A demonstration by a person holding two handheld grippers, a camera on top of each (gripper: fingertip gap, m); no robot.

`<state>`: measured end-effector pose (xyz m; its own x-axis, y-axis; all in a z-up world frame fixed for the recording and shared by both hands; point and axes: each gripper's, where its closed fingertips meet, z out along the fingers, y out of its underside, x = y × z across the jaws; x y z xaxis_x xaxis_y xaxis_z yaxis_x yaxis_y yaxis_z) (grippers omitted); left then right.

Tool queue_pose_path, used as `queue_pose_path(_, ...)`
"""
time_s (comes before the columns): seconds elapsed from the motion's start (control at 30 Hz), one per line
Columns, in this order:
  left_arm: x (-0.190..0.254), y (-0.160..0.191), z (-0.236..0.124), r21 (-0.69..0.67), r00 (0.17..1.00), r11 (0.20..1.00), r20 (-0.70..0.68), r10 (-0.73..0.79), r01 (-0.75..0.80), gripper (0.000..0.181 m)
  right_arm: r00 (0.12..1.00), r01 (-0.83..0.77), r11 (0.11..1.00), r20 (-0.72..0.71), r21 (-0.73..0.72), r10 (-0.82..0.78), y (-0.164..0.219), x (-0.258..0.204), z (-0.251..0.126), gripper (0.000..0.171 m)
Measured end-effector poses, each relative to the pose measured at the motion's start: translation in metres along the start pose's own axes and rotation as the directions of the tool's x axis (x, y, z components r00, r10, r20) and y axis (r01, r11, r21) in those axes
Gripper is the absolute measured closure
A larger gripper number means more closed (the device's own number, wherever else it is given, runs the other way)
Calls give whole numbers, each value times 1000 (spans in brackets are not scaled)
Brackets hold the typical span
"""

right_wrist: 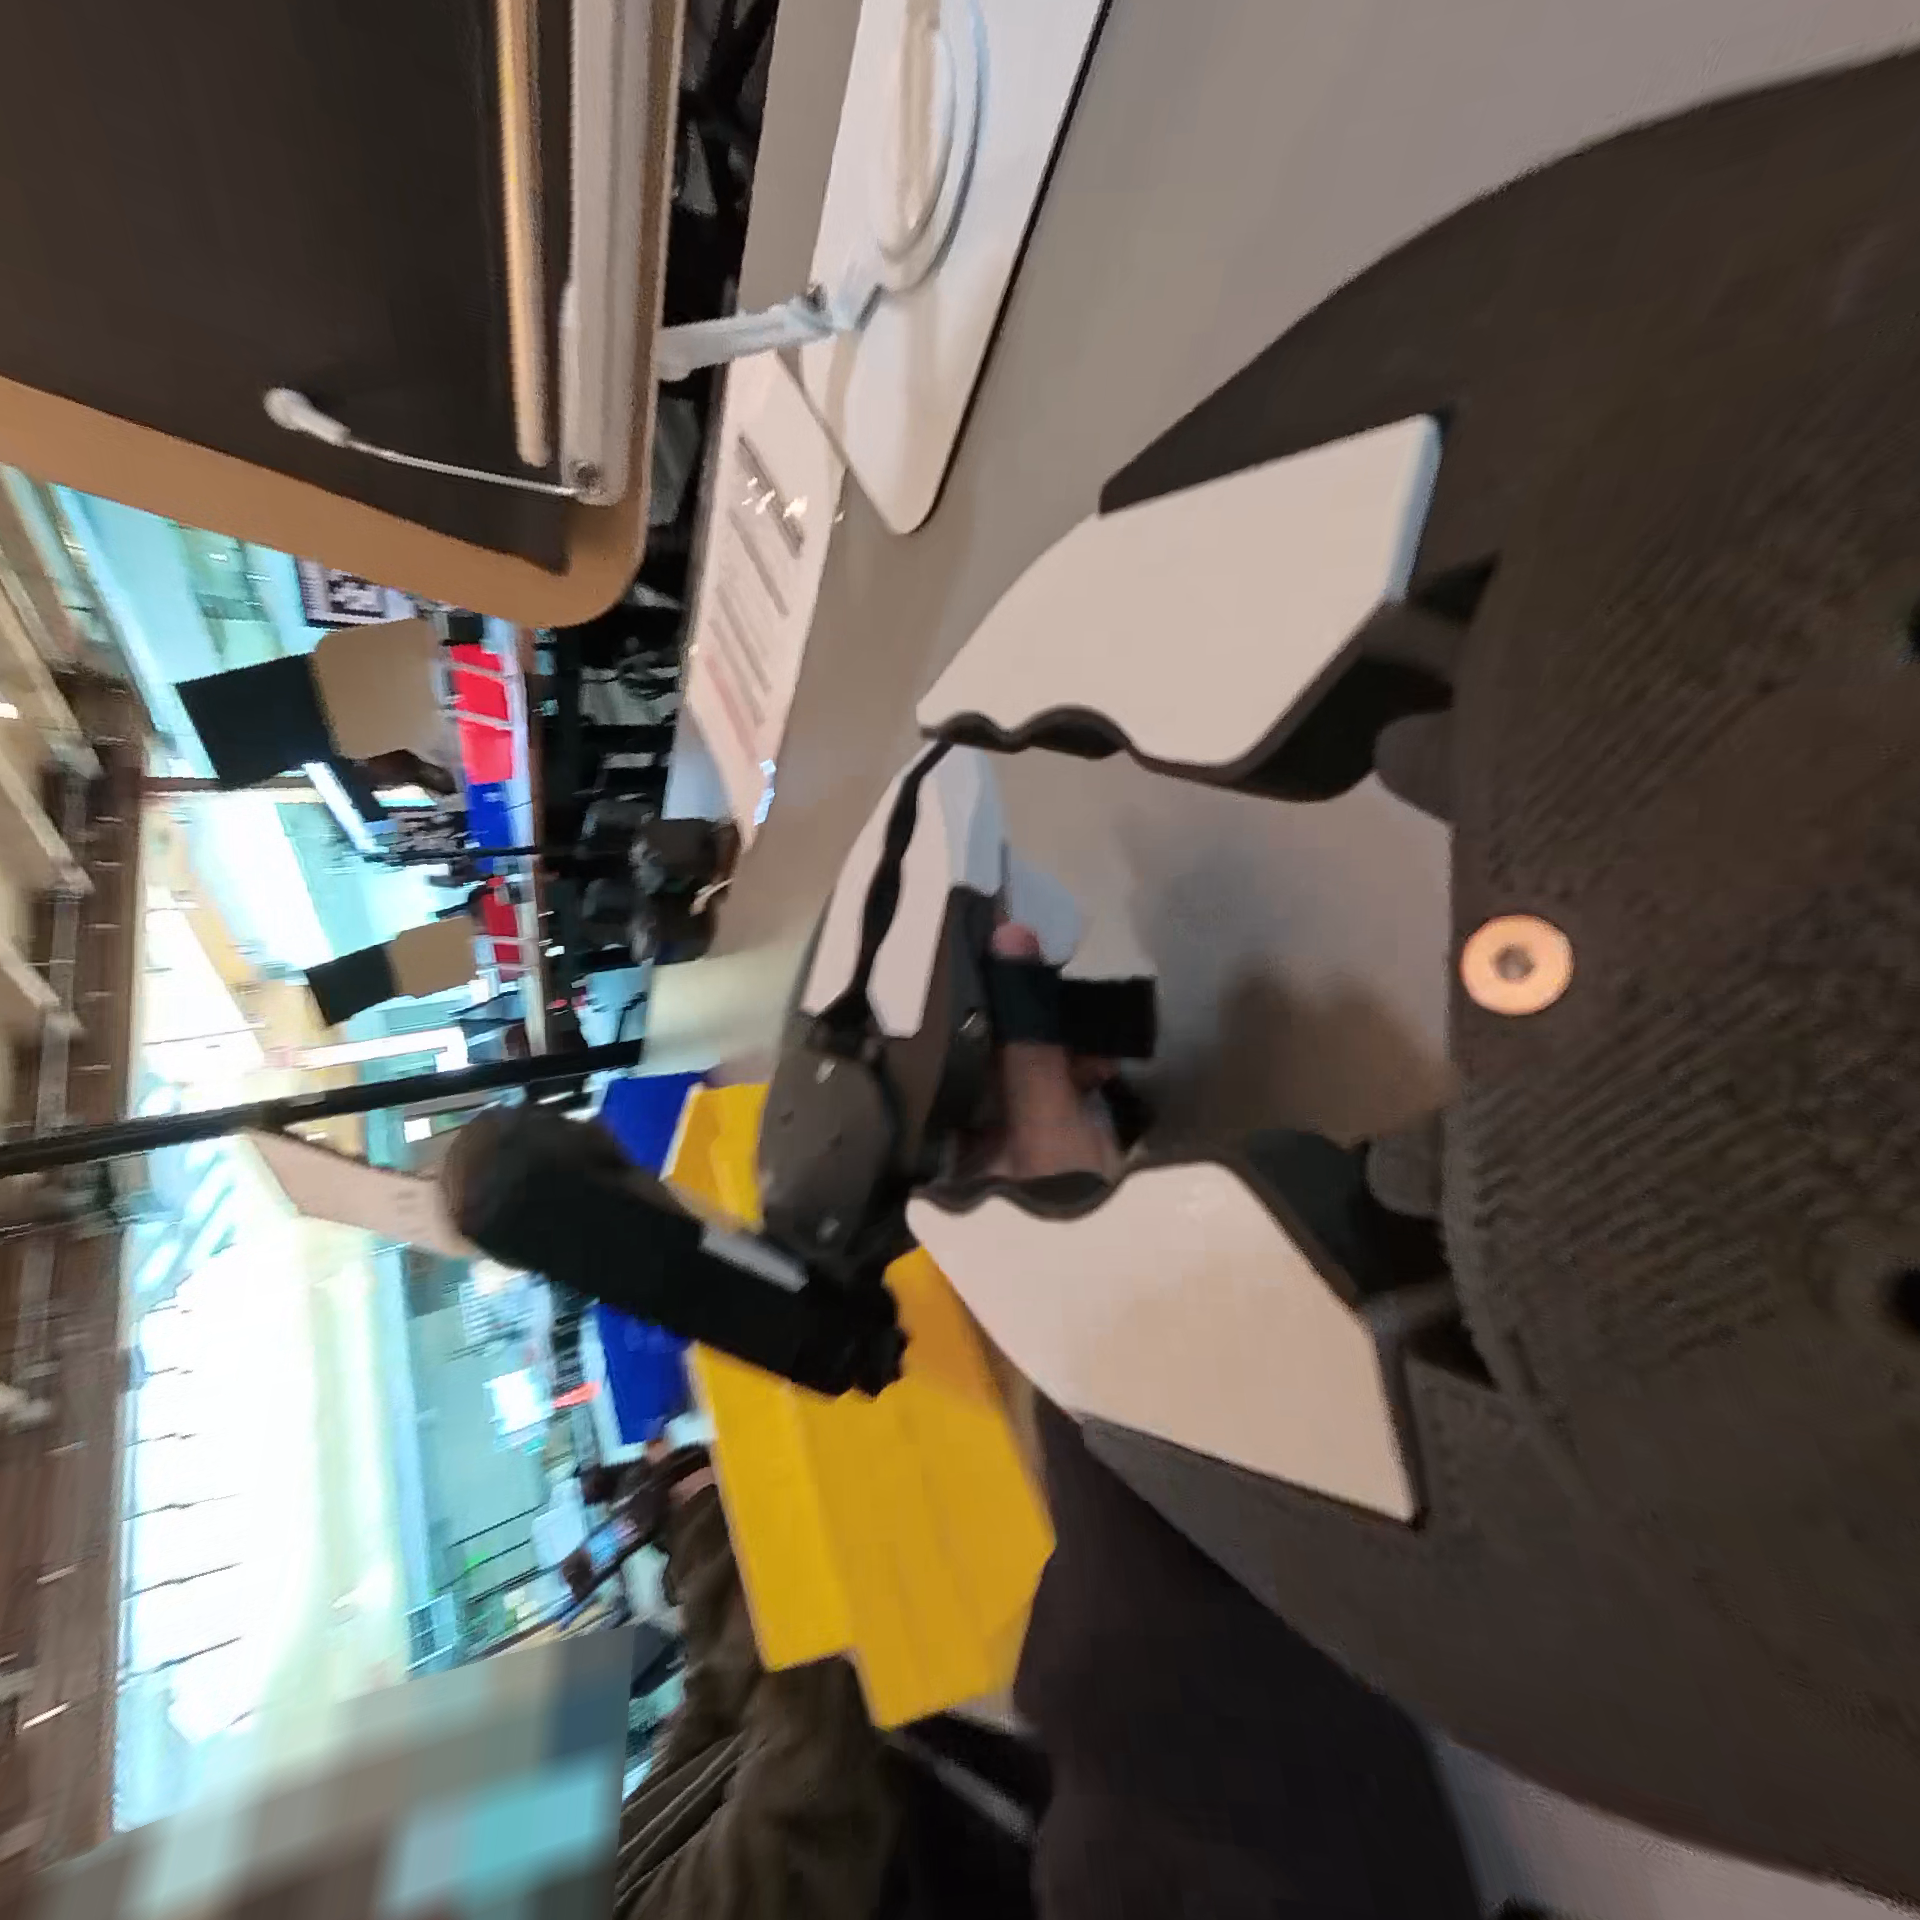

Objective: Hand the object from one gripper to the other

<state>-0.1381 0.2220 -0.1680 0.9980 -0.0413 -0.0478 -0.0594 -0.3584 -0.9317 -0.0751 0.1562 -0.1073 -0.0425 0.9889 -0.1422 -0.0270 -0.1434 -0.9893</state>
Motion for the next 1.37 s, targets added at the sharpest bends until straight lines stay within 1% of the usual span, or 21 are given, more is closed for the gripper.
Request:
queue_pose_path(0.07,-7,5,1,-43,996,999,82,31,-27,181,999,-38,997,8,66,37,-8,-13,2,80)
queue_pose_path(0.1,-7,7,2,-59,992,997,110,63,-57,181,999,-40,997,6,73,40,-7,-19,5,73)
queue_pose_path(0.2,-7,10,1,-98,963,980,191,190,-174,181,1000,1,1000,-7,30,0,4,-36,14,58)
queue_pose_path(0.3,-6,19,4,-173,911,938,239,337,-301,181,999,12,1000,-36,10,-12,9,-45,18,54)
queue_pose_path(0.37,-4,22,6,-200,884,915,252,393,-350,181,997,-5,1000,-75,-10,4,14,-43,18,52)
queue_pose_path(0.5,-4,27,8,-226,858,894,269,438,-386,181,994,-64,996,-94,-58,58,27,-37,19,54)
queue_pose_path(0.6,-3,31,9,-240,845,883,272,460,-404,181,985,-147,988,-94,-44,143,28,-32,17,59)
queue_pose_path(0.7,-2,33,9,-251,842,877,267,470,-410,181,980,-183,982,-92,-56,177,31,-29,17,56)
queue_pose_path(0.77,-3,37,9,-277,835,866,263,484,-415,181,980,-181,981,-98,-64,174,32,-27,16,56)
queue_pose_path(0.9,-10,50,11,-375,798,815,251,548,-442,181,980,-171,980,-121,-100,159,35,-21,13,58)
queue_pose_path(1.0,-14,54,12,-418,778,788,248,578,-452,181,987,-108,986,-135,-129,91,34,-18,13,59)
queue_pose_path(1.1,-14,52,12,-422,773,783,247,584,-457,181,990,-68,988,-134,-136,50,33,-20,12,63)
queue_pose_path(1.17,-14,51,13,-422,771,780,244,588,-462,181,989,-95,985,-127,-141,77,34,-20,13,63)
queue_pose_path(1.27,-14,50,12,-425,768,780,251,589,-459,181,989,-101,986,-117,-132,86,35,-17,14,57)
queue_pose_path(1.37,-15,48,12,-423,770,784,256,584,-454,179,991,-110,986,-85,-127,100,34,-19,15,61)
